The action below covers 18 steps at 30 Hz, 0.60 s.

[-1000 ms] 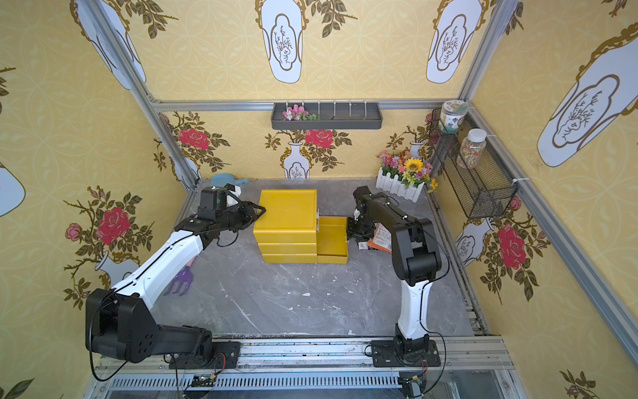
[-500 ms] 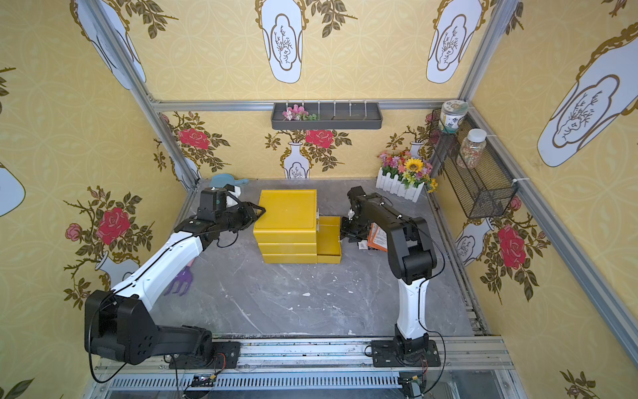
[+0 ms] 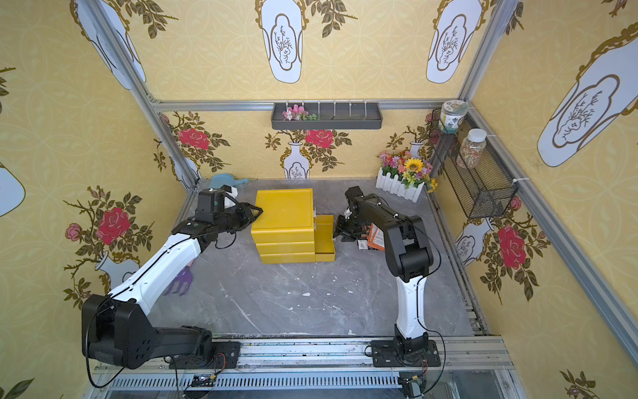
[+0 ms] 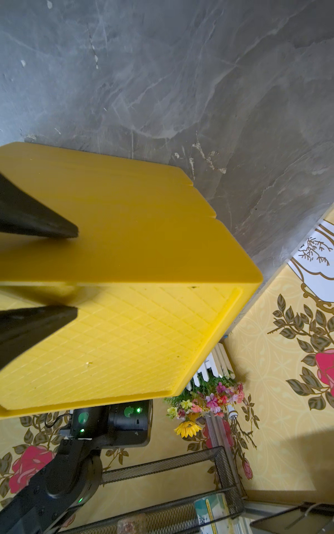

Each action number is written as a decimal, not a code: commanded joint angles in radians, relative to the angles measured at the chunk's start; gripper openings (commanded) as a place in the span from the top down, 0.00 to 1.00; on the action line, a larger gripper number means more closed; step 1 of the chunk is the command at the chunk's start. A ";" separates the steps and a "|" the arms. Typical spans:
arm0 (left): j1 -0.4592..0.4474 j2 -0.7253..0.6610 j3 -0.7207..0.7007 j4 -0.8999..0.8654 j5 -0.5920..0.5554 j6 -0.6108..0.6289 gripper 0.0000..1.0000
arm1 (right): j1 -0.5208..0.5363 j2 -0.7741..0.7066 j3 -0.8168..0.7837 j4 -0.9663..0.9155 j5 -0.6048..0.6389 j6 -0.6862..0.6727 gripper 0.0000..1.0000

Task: Take the seed bags out of the drawer
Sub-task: Close the drawer in the storage box.

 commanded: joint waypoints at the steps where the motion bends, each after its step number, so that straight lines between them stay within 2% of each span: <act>1: -0.006 0.012 -0.016 -0.158 0.039 0.004 0.58 | 0.021 0.016 0.024 0.081 -0.086 0.040 0.58; 9: -0.006 0.010 -0.016 -0.165 0.036 0.008 0.58 | 0.016 0.015 0.181 -0.115 0.103 -0.093 0.56; 18: -0.006 0.017 -0.006 -0.167 0.038 0.012 0.57 | -0.004 0.031 0.211 -0.132 0.109 -0.111 0.54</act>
